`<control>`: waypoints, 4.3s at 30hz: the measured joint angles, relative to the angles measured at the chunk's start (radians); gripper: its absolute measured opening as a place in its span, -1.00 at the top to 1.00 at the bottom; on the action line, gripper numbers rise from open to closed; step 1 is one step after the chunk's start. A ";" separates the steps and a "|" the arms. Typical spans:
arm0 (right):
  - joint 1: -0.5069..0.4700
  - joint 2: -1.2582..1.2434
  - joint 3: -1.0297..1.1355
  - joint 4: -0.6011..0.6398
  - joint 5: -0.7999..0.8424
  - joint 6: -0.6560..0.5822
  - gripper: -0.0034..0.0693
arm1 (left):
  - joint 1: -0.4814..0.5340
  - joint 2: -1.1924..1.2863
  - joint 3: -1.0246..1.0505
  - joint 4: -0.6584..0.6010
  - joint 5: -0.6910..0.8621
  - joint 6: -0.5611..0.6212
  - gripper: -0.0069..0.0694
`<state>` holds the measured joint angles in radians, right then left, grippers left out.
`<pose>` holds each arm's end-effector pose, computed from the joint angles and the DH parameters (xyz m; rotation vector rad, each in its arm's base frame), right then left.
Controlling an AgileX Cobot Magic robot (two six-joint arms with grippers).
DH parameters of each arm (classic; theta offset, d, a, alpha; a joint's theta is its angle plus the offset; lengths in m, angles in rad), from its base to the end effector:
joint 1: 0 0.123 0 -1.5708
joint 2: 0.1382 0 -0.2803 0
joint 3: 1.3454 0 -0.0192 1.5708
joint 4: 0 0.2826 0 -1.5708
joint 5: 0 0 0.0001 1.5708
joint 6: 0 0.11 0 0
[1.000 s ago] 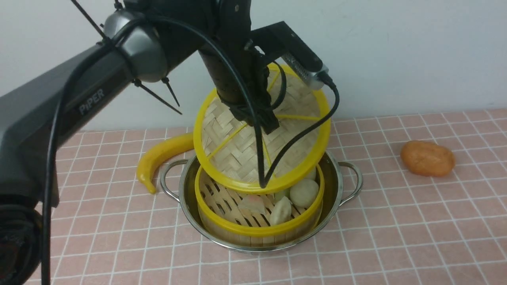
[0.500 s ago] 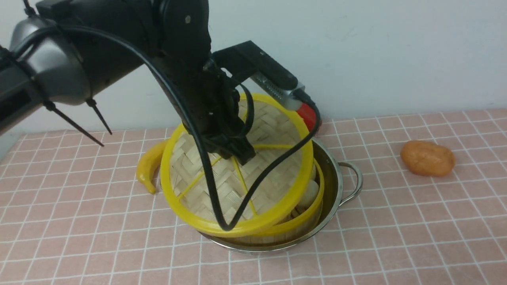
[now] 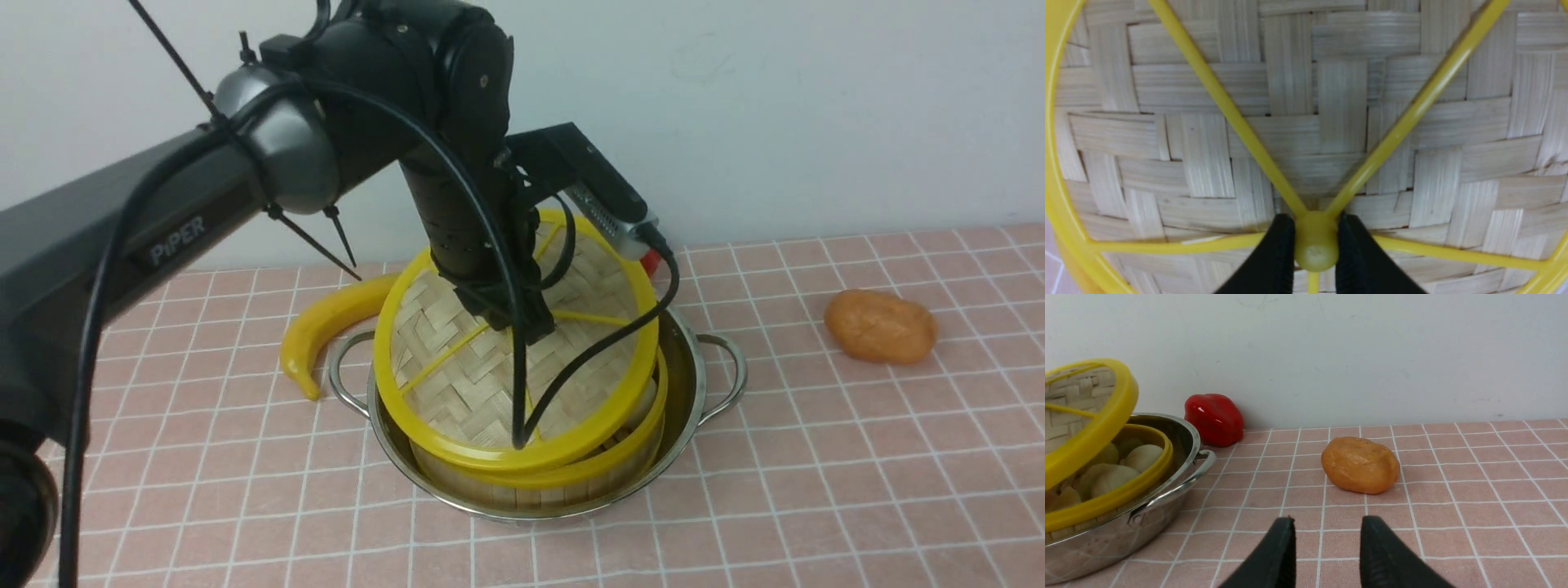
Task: Place the steamer in the pot on the pink tablecloth, and put the lid on the steamer.
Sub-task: 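Place the yellow bamboo steamer lid onto the steamer in the pot with the left gripper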
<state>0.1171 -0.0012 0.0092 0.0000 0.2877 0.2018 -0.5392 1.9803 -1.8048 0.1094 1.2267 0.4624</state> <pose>0.1094 0.0129 0.1799 0.0756 1.7835 0.2297 0.3979 -0.2249 0.2507 1.4120 2.5087 0.1409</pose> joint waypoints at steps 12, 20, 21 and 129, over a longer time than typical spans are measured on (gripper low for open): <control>0.000 0.000 0.000 0.000 0.000 0.000 0.24 | 0.000 0.019 -0.003 0.002 0.000 0.035 0.51; 0.000 0.000 0.000 0.000 0.000 0.000 0.24 | 0.000 0.019 -0.003 0.001 -0.025 0.070 0.51; 0.000 0.000 0.000 0.000 0.000 0.000 0.24 | 0.000 0.019 -0.003 0.001 -0.026 0.070 0.51; 0.000 0.000 0.000 0.000 0.000 0.000 0.24 | 0.000 0.069 -0.046 -0.034 -0.019 0.028 0.51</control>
<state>0.1171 -0.0012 0.0092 0.0000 0.2880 0.2018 -0.5392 2.0490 -1.8511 0.0752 1.2075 0.4907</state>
